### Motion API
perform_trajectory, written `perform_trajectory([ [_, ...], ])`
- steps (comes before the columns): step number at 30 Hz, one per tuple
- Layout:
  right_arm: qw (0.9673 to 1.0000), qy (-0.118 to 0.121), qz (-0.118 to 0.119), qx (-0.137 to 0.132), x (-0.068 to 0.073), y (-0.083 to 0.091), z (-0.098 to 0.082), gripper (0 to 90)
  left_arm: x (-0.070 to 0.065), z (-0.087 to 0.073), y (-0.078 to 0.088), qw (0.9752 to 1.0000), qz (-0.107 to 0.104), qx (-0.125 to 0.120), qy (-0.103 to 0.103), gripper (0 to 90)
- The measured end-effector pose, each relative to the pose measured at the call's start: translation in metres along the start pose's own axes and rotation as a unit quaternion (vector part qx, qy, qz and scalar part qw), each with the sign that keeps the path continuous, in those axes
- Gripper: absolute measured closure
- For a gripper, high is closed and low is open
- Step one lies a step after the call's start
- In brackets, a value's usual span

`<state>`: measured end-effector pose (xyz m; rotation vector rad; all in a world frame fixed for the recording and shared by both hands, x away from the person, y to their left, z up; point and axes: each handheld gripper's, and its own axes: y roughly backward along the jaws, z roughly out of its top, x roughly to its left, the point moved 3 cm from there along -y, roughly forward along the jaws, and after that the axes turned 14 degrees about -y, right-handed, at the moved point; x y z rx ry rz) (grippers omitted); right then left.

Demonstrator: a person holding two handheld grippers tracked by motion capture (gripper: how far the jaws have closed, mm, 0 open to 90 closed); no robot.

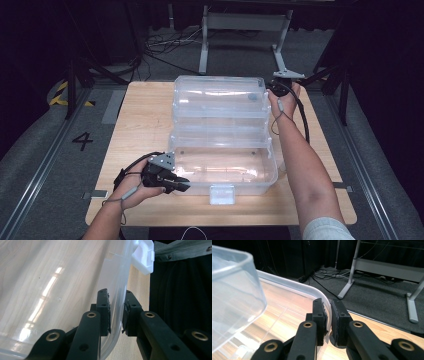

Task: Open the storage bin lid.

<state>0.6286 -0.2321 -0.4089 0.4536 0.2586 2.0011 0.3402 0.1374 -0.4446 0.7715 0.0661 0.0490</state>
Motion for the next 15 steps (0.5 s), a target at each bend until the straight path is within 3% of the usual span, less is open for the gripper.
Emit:
perform_trajectory([
  [10, 0.9997, -0.023, 0.001, 0.012, -0.0043, -0.0061, -0.0066, 82.8, -0.0001, -0.0001, 0.0, 1.0, 0.0, 0.0, 0.0, 78.4],
  [15, 0.9997, -0.018, 0.0, 0.015, -0.0039, -0.0065, -0.0059, 82.5, 0.0001, 0.0001, 0.0001, 1.0, 0.0, 0.0, 0.002, 78.3],
])
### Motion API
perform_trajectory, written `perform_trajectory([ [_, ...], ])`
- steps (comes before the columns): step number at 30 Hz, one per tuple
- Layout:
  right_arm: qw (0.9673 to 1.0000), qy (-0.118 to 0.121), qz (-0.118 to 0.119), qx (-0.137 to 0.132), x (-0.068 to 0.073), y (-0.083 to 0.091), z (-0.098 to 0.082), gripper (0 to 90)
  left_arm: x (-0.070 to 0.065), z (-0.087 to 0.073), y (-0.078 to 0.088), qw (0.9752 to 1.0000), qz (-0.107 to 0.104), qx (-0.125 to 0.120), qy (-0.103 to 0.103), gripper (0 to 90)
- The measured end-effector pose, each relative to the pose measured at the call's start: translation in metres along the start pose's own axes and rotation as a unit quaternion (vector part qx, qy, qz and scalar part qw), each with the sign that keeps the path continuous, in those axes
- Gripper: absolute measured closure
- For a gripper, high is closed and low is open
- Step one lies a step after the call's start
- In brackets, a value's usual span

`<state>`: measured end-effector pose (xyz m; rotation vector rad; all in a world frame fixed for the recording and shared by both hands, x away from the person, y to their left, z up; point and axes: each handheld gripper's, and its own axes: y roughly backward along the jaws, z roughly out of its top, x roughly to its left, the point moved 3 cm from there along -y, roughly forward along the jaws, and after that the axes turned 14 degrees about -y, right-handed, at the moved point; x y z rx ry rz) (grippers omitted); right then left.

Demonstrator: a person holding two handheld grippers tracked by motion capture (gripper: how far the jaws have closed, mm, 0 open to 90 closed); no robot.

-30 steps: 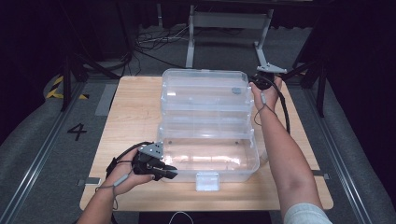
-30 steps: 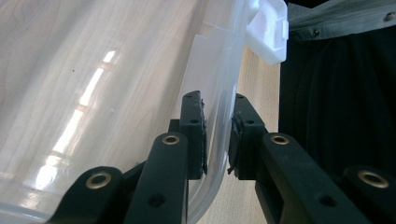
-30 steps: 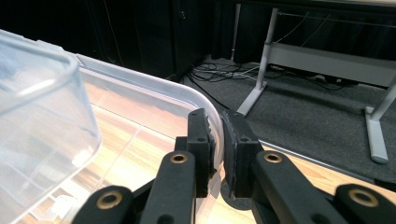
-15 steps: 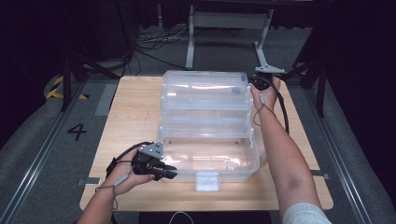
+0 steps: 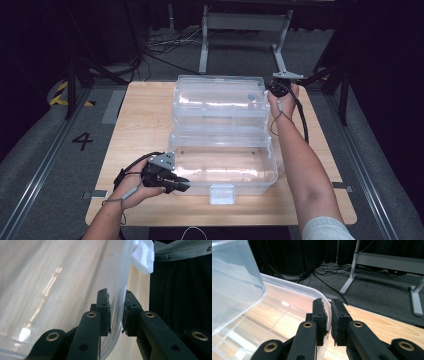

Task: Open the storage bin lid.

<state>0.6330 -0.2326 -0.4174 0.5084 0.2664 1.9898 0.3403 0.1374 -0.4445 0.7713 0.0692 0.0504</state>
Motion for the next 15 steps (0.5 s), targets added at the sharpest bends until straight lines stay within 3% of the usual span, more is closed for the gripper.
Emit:
perform_trajectory([
  [6, 0.9999, -0.006, 0.009, -0.006, 0.001, 0.004, 0.002, 74.5, -0.001, 0.004, 0.003, 0.9999, 0.002, 0.013, 0.006, 75.3],
  [10, 0.9997, -0.008, 0.016, -0.018, 0.001, 0.013, 0.008, 68.7, -0.001, 0.009, 0.009, 1.0, 0.003, -0.003, 0.001, 71.2],
  [15, 0.9993, 0.005, 0.023, -0.028, 0.005, 0.038, 0.018, 63.5, 0.003, 0.015, 0.029, 0.9992, 0.03, -0.025, 0.01, 66.6],
])
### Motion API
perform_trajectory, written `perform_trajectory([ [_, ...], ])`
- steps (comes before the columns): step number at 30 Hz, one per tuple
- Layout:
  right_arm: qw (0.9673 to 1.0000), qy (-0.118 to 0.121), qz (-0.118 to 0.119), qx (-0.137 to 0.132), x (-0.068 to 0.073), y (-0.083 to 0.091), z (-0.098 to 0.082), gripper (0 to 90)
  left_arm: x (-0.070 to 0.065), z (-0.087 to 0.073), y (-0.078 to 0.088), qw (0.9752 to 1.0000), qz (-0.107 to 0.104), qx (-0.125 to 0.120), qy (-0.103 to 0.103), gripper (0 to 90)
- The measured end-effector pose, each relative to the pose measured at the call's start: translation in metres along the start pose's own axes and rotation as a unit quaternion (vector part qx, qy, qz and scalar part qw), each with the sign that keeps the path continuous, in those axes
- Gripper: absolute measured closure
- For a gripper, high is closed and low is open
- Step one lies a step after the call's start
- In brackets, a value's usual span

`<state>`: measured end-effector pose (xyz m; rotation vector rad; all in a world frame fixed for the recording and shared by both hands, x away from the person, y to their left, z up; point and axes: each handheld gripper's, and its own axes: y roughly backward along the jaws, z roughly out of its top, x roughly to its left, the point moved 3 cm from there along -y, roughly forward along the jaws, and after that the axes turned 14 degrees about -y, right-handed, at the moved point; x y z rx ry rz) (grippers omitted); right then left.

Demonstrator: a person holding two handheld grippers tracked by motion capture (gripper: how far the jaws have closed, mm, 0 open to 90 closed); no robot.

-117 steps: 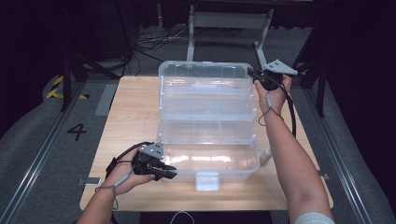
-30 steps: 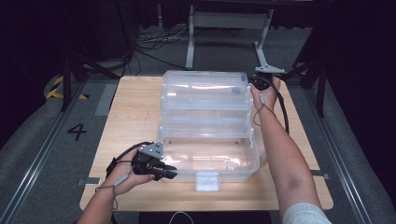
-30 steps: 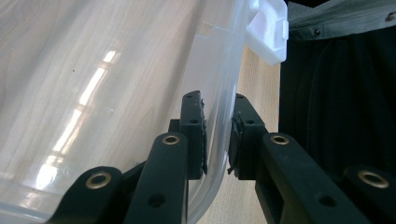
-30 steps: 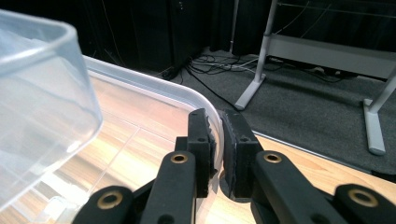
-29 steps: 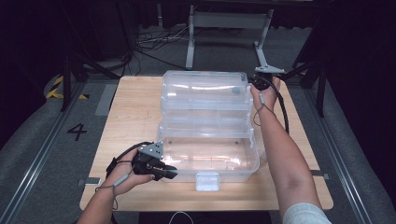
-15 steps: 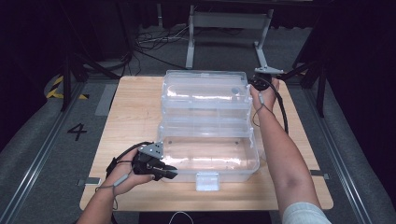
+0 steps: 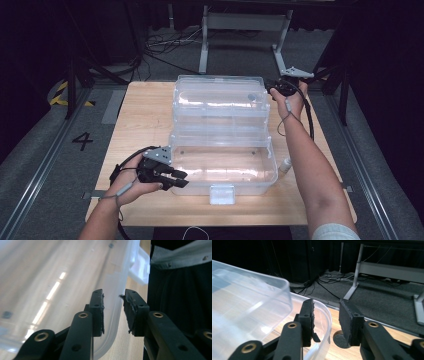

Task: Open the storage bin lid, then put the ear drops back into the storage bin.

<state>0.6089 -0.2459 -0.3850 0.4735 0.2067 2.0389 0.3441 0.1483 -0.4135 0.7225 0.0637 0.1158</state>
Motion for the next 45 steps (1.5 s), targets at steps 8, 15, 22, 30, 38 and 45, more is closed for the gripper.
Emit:
perform_trajectory([
  [8, 0.9994, -0.001, 0.031, -0.014, 0.011, 0.055, 0.016, 55.5, 0.017, -0.008, 0.031, 0.9964, 0.072, -0.015, 0.042, 59.9],
  [15, 0.9981, 0.029, 0.054, -0.001, 0.021, 0.086, 0.016, 55.2, 0.022, -0.012, 0.042, 0.9941, 0.09, -0.024, 0.056, 57.2],
  [22, 0.996, 0.04, 0.079, 0.007, 0.025, 0.12, 0.012, 54.7, 0.031, -0.023, 0.052, 0.9882, 0.116, -0.03, 0.096, 54.9],
  [30, 0.9924, 0.057, 0.1, 0.042, 0.024, 0.149, 0.005, 55.0, 0.031, -0.026, 0.055, 0.9859, 0.13, -0.026, 0.102, 46.4],
  [38, 0.9853, 0.08, 0.125, 0.084, 0.034, 0.174, -0.001, 55.3, 0.035, -0.032, 0.059, 0.9814, 0.146, -0.019, 0.123, 43.1],
  [45, 0.9792, 0.091, 0.135, 0.121, 0.034, 0.186, -0.01, 55.3, 0.034, -0.032, 0.062, 0.9811, 0.151, -0.018, 0.119, 41.0],
])
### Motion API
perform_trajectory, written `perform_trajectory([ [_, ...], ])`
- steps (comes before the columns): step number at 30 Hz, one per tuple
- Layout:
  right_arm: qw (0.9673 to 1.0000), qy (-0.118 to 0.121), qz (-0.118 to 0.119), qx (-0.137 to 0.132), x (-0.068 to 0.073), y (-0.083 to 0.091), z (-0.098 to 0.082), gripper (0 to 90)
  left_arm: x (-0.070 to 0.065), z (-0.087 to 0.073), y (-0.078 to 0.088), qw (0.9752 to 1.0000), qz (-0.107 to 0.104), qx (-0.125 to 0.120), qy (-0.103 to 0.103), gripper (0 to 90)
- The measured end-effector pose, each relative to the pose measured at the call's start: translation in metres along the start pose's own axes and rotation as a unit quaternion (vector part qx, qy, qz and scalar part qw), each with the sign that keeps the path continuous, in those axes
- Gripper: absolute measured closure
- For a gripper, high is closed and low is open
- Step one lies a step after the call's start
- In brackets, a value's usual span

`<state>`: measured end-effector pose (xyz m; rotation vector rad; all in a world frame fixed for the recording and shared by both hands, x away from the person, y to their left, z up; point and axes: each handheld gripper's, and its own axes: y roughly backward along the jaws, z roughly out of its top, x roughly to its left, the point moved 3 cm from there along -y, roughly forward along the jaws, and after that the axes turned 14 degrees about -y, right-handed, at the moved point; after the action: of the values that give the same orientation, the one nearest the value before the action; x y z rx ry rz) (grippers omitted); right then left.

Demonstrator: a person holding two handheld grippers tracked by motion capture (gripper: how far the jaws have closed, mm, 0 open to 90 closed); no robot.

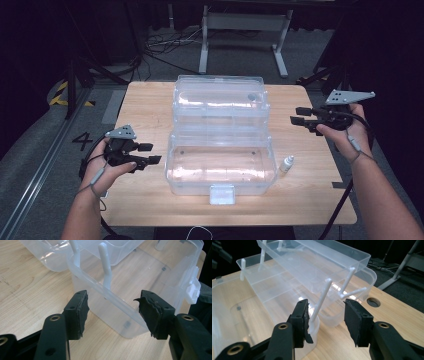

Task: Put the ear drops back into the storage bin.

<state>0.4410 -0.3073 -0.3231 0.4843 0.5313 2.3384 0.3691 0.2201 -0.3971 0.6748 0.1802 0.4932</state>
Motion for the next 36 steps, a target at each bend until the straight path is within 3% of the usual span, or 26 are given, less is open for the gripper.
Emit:
perform_trajectory([
  [7, 0.9997, -0.006, -0.001, 0.022, 0.0, 0.005, -0.008, 54.5, 0.004, -0.004, 0.001, 0.9997, 0.013, 0.008, 0.018, 41.1],
  [13, 0.9974, -0.012, -0.023, 0.068, 0.001, 0.004, -0.017, 54.5, 0.007, -0.008, 0.001, 0.9991, 0.025, 0.013, 0.032, 39.0],
  [21, 0.9937, -0.008, -0.027, 0.109, 0.002, -0.002, -0.023, 54.2, 0.008, -0.011, 0.001, 0.9988, 0.027, 0.015, 0.039, 38.8],
  [25, 0.9876, -0.004, -0.039, 0.152, 0.002, -0.007, -0.028, 54.7, 0.009, -0.013, 0.001, 0.9986, 0.029, 0.021, 0.04, 38.8],
  [32, 0.9693, 0.002, -0.053, 0.24, 0.003, -0.021, -0.037, 56.0, 0.01, -0.016, 0.002, 0.9979, 0.032, 0.027, 0.049, 38.9],
  [33, 0.9693, 0.002, -0.053, 0.24, 0.003, -0.021, -0.037, 56.0, 0.01, -0.016, 0.002, 0.9979, 0.032, 0.027, 0.049, 38.8],
  [34, 0.9643, 0.003, -0.054, 0.259, 0.003, -0.025, -0.04, 56.1, 0.011, -0.017, 0.002, 0.9975, 0.035, 0.029, 0.054, 38.8],
  [35, 0.9617, 0.005, -0.055, 0.269, 0.004, -0.027, -0.041, 56.1, 0.011, -0.018, 0.003, 0.9973, 0.036, 0.032, 0.055, 38.7],
  [36, 0.9617, 0.005, -0.055, 0.269, 0.004, -0.027, -0.041, 56.1, 0.011, -0.018, 0.003, 0.9973, 0.036, 0.032, 0.055, 38.6],
])
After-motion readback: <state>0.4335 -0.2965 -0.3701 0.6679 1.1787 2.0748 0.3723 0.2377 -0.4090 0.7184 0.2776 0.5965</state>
